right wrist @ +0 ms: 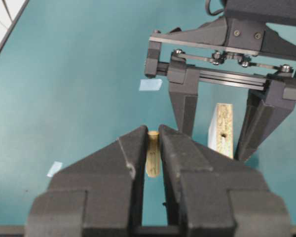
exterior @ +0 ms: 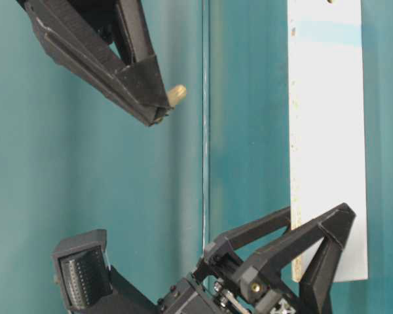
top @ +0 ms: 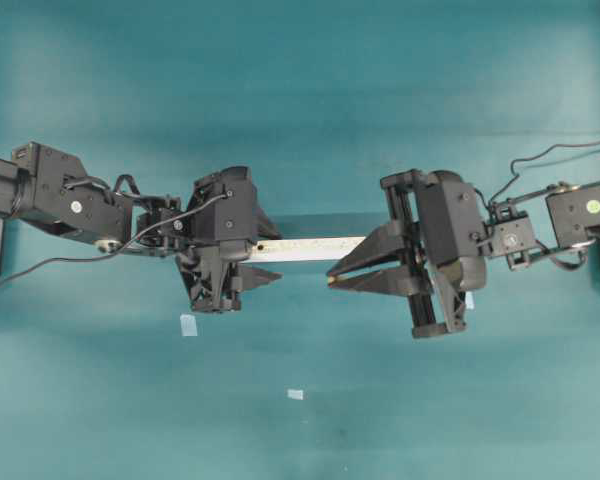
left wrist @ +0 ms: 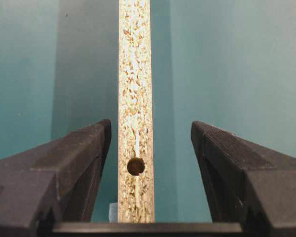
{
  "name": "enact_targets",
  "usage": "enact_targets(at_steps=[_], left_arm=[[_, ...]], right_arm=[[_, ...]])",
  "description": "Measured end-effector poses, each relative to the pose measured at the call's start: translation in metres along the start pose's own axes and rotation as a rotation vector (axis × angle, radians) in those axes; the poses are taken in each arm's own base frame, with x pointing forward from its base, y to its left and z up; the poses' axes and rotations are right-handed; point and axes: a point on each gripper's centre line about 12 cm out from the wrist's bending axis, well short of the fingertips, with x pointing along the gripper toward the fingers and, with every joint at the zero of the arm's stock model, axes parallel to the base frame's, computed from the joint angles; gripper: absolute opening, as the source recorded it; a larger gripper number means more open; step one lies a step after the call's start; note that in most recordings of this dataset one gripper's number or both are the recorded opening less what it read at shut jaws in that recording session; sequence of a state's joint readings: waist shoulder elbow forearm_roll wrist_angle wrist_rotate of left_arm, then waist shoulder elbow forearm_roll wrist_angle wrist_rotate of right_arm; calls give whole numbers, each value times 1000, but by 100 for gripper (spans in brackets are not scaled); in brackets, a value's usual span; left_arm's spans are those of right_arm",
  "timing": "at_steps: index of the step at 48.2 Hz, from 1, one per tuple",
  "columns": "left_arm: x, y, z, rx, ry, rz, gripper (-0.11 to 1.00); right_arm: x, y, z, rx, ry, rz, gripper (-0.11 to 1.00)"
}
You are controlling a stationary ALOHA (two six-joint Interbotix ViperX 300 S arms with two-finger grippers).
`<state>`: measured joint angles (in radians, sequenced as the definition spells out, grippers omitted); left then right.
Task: Insert the rod into the hole on the wooden board.
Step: 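Align the held peg above the hole near the board's right end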
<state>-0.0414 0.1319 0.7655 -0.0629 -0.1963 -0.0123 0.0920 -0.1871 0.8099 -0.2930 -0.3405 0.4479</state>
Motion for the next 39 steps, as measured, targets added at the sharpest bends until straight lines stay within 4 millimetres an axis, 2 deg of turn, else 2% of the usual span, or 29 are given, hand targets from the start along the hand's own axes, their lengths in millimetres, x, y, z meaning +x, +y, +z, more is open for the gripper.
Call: enact_targets(at_steps=[20, 23, 29, 32, 39], left_arm=[[-1, 10, -9, -13, 23, 20, 71], [-2, 10, -10, -13, 25, 20, 66], [-2, 10, -10, -13, 26, 20, 45], [-2, 10, -10, -13, 25, 20, 38], [-2, 10, -10, -14, 25, 21, 36]], right_arm=[[-8, -10, -13, 7, -36, 2, 10], [-9, -13, -14, 9, -39, -3, 10], [-13, -19, -17, 18, -51, -13, 10], [-15, -21, -17, 22, -60, -18, 10], [-23, -25, -20, 28, -67, -28, 10]])
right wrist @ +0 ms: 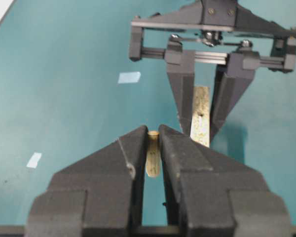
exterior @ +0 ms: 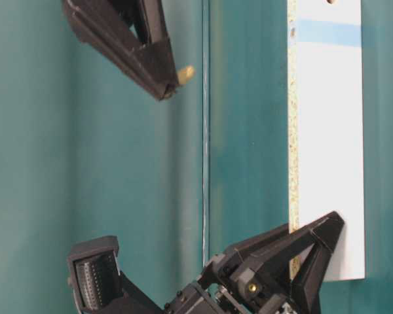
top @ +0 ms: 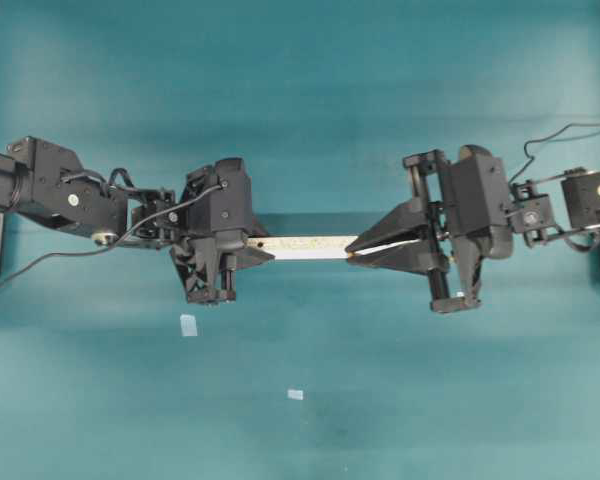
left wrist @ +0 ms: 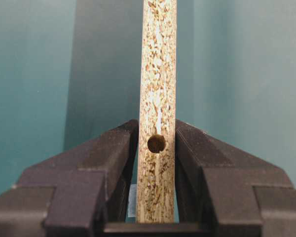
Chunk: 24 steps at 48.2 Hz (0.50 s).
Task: Insert the rod into the hole on the wooden board.
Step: 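Align the held peg above the hole near the board's right end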
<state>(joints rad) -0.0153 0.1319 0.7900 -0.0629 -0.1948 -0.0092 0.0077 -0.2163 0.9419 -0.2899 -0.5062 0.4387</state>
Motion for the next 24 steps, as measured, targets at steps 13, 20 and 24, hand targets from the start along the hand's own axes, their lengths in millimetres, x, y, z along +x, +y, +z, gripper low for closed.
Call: enact_targets(at_steps=[13, 20, 24], left_arm=[[0, -2, 0, 4, 2, -5, 36], [0, -4, 0, 6, 2, -8, 35], [0, -5, -1, 7, 2, -9, 35]], right_arm=[[-18, -8, -13, 16, 3, -22, 10], [-24, -14, -17, 26, -27, -27, 10], [-27, -15, -21, 33, -30, -28, 10]])
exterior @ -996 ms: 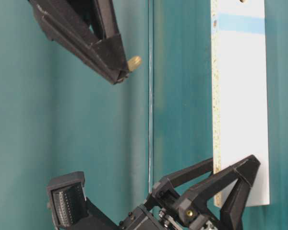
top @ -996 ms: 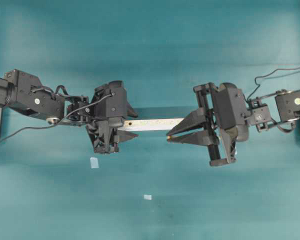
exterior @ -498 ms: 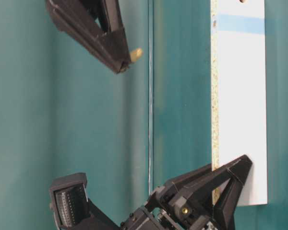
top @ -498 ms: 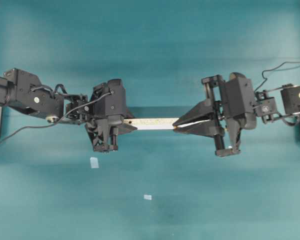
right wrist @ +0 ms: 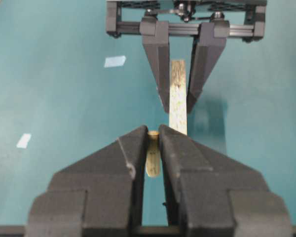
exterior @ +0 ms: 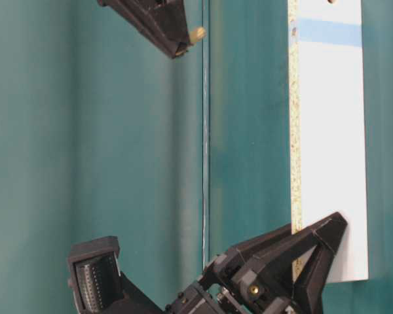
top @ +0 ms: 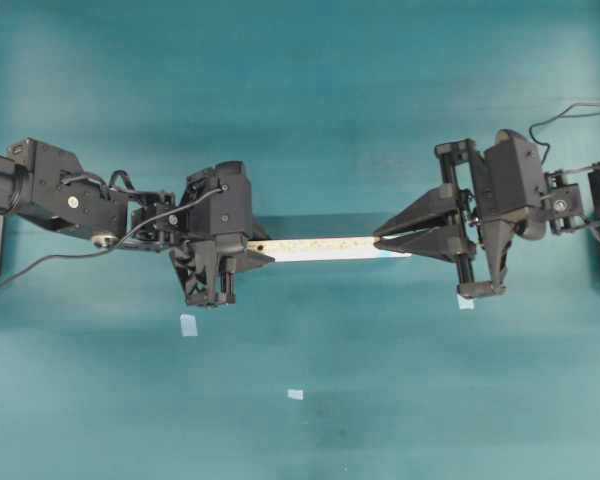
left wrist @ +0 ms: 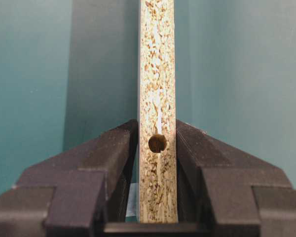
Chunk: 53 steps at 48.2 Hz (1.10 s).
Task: Insert the rod into the hole on the wooden board.
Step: 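Align the held peg above the hole near the board's right end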
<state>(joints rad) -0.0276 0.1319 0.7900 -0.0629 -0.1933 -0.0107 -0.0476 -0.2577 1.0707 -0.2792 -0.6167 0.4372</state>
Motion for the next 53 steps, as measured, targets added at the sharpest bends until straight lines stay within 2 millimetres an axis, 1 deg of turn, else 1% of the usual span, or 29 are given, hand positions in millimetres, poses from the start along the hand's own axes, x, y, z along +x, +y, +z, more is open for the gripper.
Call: enact_targets(at_steps=[9, 22, 40, 47, 53], left_arm=[[0, 0, 0, 2, 0, 0, 33], [0, -1, 0, 3, 0, -1, 33], [0, -1, 0, -1, 3, -1, 33], [0, -1, 0, -2, 11, -1, 33], [0, -1, 0, -2, 15, -1, 33]], right_arm=[[-4, -1, -6, -1, 9, -1, 10], [-5, -2, -8, 1, -14, 7, 10], [5, -9, -35, 13, -36, 24, 10], [4, -14, -43, 11, -64, 0, 10], [-1, -18, -50, 8, -68, -25, 10]])
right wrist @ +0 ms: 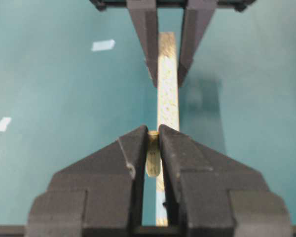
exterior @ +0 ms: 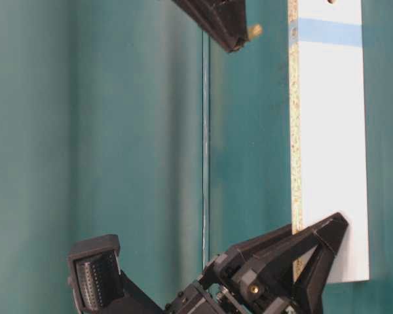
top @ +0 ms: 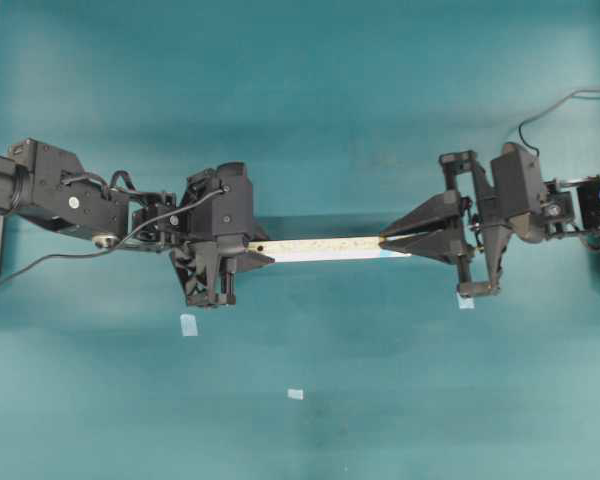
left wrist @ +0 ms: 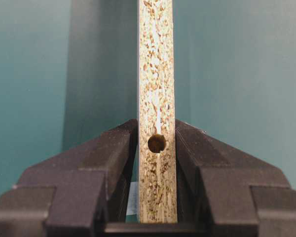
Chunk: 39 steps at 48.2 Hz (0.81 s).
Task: Insert the rod into the hole on the wooden board.
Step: 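Align the held peg above the hole near the board's right end, then lower the peg into the hole with the right gripper, pressing down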
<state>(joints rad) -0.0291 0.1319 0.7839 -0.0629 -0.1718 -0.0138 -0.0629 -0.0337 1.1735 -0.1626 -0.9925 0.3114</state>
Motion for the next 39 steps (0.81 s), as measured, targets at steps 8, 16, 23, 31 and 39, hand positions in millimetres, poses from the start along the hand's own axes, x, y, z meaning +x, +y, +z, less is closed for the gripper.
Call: enact_targets(at_steps=[8, 16, 23, 31, 39], left_arm=[[0, 0, 0, -14, 2, 0, 33], [0, 0, 0, -17, 2, 0, 33], [0, 0, 0, -17, 2, 0, 33], [0, 0, 0, -17, 3, 0, 33], [0, 0, 0, -18, 3, 0, 33]], right_arm=[[-6, -2, -6, -2, 13, -13, 10], [-6, -2, -6, -1, 12, -13, 10], [-3, -3, -9, -3, 7, -10, 10], [-1, -3, -10, 4, -33, 1, 10], [1, -5, -14, 3, -43, -5, 10]])
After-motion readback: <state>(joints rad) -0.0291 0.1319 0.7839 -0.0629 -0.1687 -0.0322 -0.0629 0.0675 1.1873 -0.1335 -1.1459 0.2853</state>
